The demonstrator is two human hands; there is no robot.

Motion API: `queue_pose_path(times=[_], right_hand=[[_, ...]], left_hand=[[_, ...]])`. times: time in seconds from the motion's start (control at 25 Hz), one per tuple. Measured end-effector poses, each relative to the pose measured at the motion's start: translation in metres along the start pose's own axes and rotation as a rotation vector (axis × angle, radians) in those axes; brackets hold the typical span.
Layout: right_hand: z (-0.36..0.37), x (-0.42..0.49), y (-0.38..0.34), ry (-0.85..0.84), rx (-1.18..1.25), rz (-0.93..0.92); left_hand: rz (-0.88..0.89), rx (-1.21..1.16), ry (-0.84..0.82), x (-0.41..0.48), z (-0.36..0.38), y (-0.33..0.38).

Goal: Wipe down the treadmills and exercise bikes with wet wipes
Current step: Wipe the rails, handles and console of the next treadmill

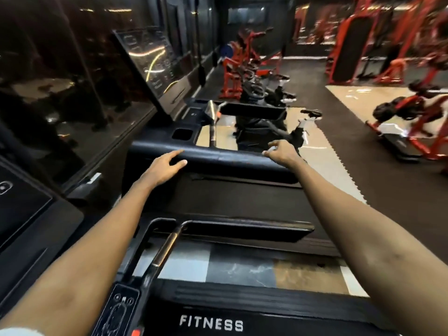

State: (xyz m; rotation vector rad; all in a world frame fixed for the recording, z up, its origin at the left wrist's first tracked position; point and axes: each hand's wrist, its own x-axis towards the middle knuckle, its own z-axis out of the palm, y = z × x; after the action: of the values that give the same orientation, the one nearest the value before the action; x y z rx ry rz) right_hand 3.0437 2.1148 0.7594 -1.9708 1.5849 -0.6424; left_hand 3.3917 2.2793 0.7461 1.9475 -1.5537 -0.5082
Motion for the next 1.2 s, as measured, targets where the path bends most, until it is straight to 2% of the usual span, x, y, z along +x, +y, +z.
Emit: queue_pose_path(times=[0.16, 0.44, 0.84, 1.2], right_hand=[[-0.056, 0.006, 0.001, 0.085, -0.056, -0.012], [-0.137, 0.024, 0.033, 0.169, -0.007, -0.019], [-0.229, 0.089, 0.096, 0.143, -0.006, -0.113], [-0.244, 0.165, 0.12, 0.114, 0.01, -0.186]], left_hand=[[0.095, 0.002, 0.007, 0.034, 0.001, 0.05], [0.166, 0.062, 0.063, 0.068, 0.0, 0.126], [0.048, 0.098, 0.166, 0.096, 0.038, 0.201], [0.015, 0.101, 0.212, 0.136, 0.06, 0.225]])
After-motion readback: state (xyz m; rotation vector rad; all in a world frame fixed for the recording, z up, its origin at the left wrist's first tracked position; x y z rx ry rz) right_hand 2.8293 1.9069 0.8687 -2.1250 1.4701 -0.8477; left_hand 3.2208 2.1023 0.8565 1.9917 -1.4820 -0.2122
